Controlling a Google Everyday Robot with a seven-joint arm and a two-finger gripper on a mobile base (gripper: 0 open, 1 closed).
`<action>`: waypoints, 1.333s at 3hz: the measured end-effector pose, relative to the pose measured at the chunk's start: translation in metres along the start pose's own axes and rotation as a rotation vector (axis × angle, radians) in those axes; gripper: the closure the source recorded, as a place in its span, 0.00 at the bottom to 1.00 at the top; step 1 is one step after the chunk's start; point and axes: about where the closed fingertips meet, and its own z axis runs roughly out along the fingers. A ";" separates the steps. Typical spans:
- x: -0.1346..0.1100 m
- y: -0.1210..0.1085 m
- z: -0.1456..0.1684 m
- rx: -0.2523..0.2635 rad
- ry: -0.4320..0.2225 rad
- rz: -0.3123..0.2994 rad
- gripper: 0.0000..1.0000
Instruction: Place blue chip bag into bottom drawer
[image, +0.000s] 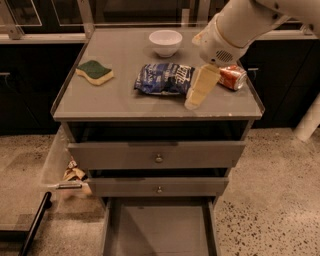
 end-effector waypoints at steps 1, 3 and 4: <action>0.000 -0.026 0.025 0.004 -0.046 0.038 0.00; 0.000 -0.065 0.073 -0.032 -0.138 0.098 0.00; -0.004 -0.073 0.094 -0.025 -0.183 0.098 0.00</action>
Offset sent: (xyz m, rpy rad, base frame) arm 0.1039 0.0071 -0.0359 0.1988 0.0175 -0.0442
